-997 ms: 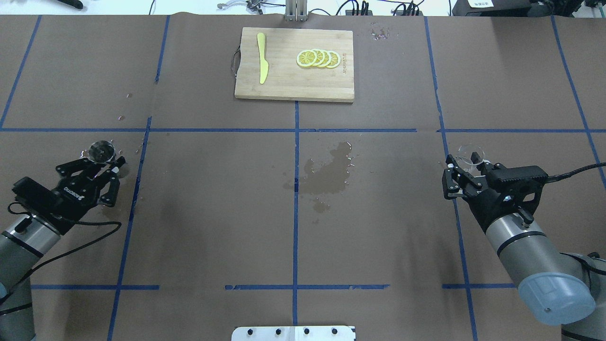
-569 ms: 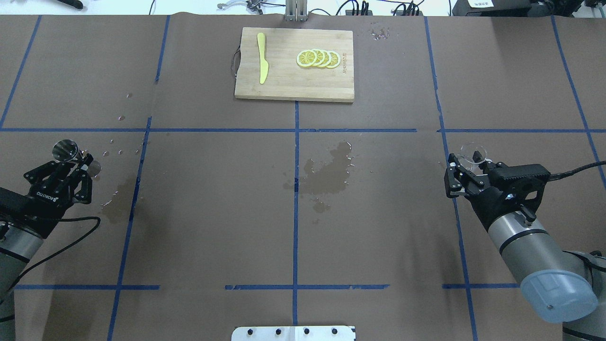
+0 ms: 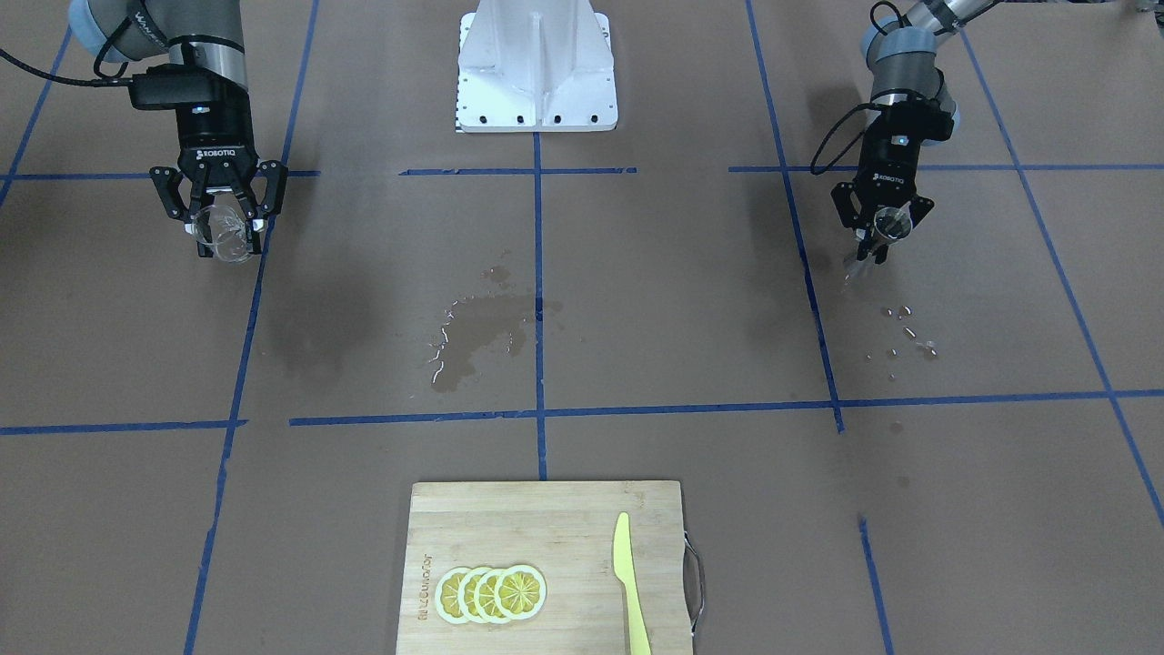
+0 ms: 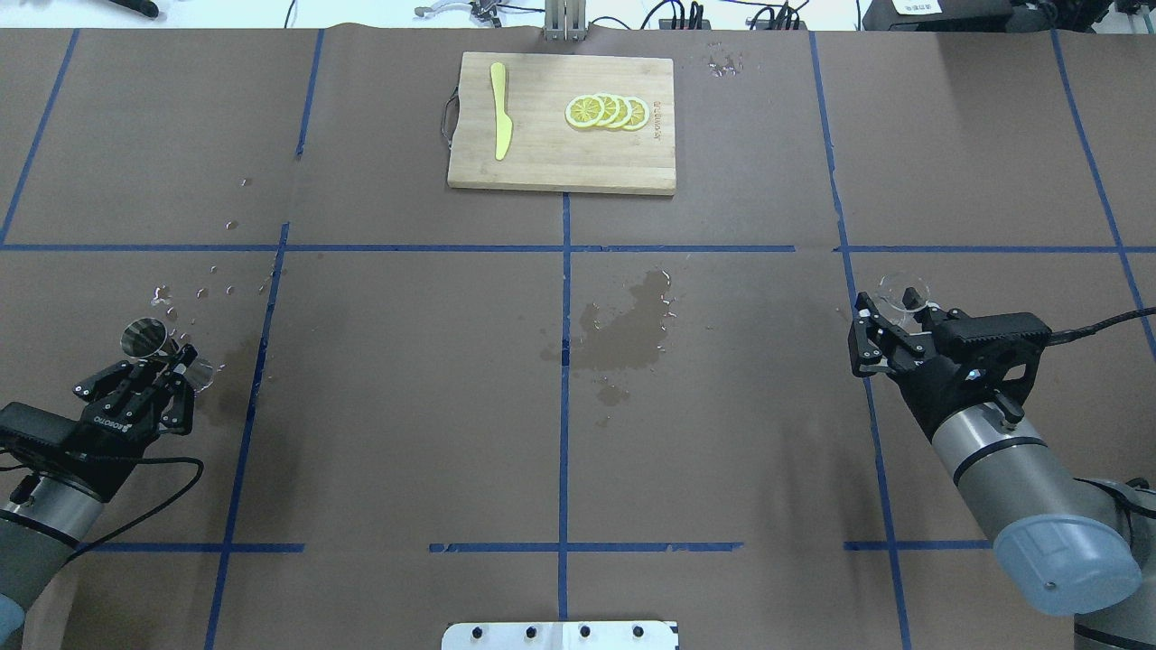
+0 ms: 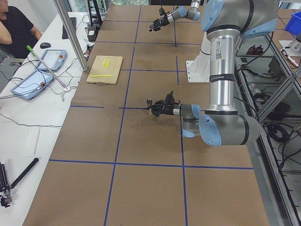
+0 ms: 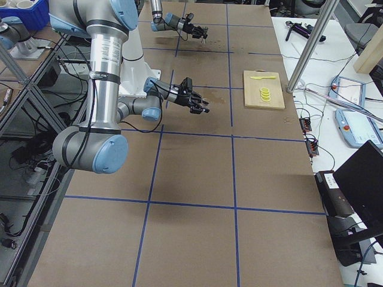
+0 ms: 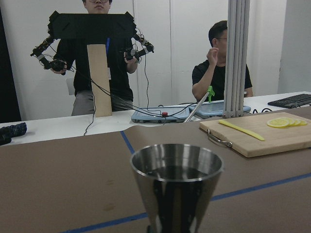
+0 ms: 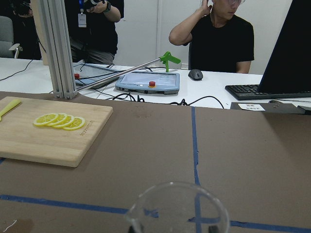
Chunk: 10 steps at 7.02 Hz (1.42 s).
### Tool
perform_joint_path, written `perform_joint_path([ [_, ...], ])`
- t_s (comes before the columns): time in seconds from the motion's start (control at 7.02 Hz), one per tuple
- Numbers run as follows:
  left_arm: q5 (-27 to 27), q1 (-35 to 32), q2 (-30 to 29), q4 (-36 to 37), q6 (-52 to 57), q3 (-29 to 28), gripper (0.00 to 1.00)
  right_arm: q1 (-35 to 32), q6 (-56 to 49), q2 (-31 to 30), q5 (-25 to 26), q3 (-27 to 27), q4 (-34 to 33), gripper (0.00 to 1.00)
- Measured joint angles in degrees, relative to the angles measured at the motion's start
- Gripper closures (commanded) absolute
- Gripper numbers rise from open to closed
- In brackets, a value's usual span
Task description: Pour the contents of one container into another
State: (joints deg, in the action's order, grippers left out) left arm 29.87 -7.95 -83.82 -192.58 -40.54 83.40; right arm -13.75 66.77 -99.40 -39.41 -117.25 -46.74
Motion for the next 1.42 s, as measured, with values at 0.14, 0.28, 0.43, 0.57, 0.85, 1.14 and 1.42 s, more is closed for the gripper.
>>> perform_joint_path([
  [0.14,-0.1,0.4,0.3,0.2,-1.6,-0.4,0.99,0.0,0.0,0.0,0.0,0.0,0.0,0.98],
  [0.28,0.0,0.9,0.4,0.4,-4.4,-1.1,0.95,0.0,0.0,0.1,0.0,0.0,0.0,0.98],
  [0.43,0.0,1.6,0.5,0.4,-6.2,-1.7,0.94,0.0,0.0,0.1,0.0,0.0,0.1,0.98],
  [0.57,0.0,2.0,0.5,0.4,-7.0,-2.1,0.9,0.0,0.0,0.1,0.0,0.0,0.1,0.98],
  [0.85,0.0,2.4,0.5,0.5,-7.4,-2.5,0.85,0.0,0.0,0.1,0.0,-0.3,0.1,0.98],
  [1.14,0.0,2.7,0.5,0.5,-7.4,-2.6,0.67,0.0,0.0,0.2,0.0,-0.5,0.1,0.98],
  [1.42,0.0,2.9,0.6,0.5,-7.4,-2.7,0.56,0.0,0.0,0.3,0.0,-0.5,0.1,0.98],
])
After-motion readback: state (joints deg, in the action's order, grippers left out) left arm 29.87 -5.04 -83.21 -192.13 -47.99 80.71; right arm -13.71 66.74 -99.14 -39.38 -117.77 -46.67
